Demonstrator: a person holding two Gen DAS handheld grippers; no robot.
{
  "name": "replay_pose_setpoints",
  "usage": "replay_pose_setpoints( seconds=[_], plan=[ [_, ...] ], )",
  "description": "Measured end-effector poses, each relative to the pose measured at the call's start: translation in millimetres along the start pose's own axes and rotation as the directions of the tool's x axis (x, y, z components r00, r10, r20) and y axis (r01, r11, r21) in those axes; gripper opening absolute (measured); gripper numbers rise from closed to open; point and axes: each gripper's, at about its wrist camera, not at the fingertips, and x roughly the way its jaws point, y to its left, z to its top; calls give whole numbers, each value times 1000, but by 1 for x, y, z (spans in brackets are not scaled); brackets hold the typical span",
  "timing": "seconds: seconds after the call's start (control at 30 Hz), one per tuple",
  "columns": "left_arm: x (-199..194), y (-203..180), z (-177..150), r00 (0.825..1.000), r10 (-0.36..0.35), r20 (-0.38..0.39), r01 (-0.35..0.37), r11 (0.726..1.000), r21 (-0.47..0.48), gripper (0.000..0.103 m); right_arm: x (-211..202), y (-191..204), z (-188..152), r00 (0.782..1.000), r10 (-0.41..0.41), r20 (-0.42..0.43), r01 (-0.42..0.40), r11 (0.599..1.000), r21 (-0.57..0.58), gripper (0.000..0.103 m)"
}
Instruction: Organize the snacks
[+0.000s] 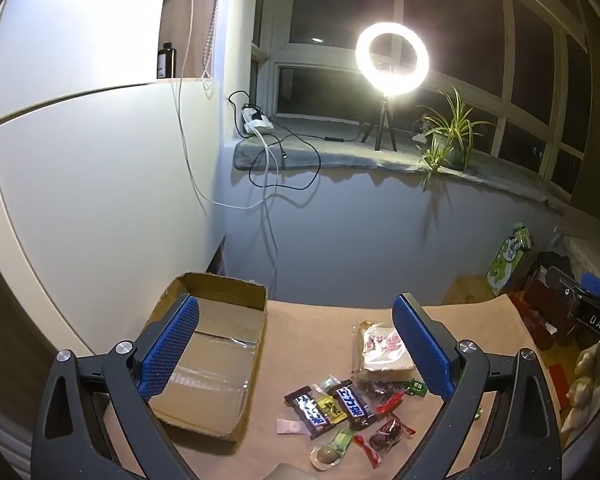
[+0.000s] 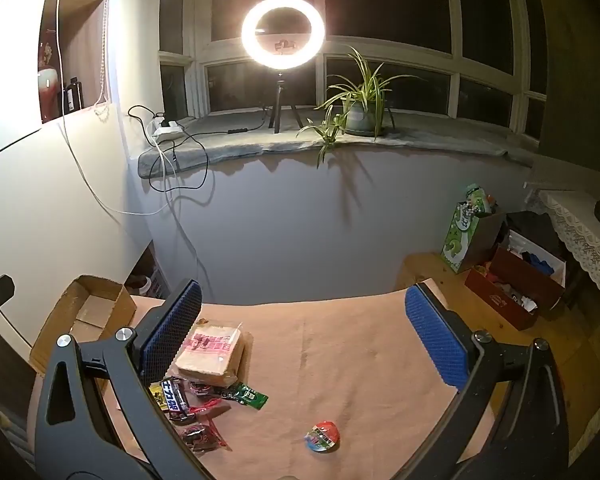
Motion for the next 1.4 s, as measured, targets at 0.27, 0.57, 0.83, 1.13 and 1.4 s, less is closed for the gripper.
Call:
replay_pose_setpoints(
  seconds=[0.27,0.57,0.83,1.13,1.4],
  plan=[
    [-1,0,-1,1000,-3,0,3,1000,-3,98,1,6,-1,1000,4,-5,-4,1000,-2,103],
    [-1,1,-1,1000,-4,1,4,1000,-4,98,2,6,-2,1000,6,-7,-6,1000,-3,103],
    [-1,0,-2,1000,-4,0,4,1000,-1,98,1,4,-6,1000,11,-9,-11,1000,0,103],
    [-1,-1,-2,1000,-4,0,4,1000,0,98,0,4,-9,1000,15,-15,-15,1000,3,103],
    [-1,-1,-2,1000,-2,1,2,1000,1,98,-1,5,-12,1000,17,-22,-17,1000,4,103]
  ],
)
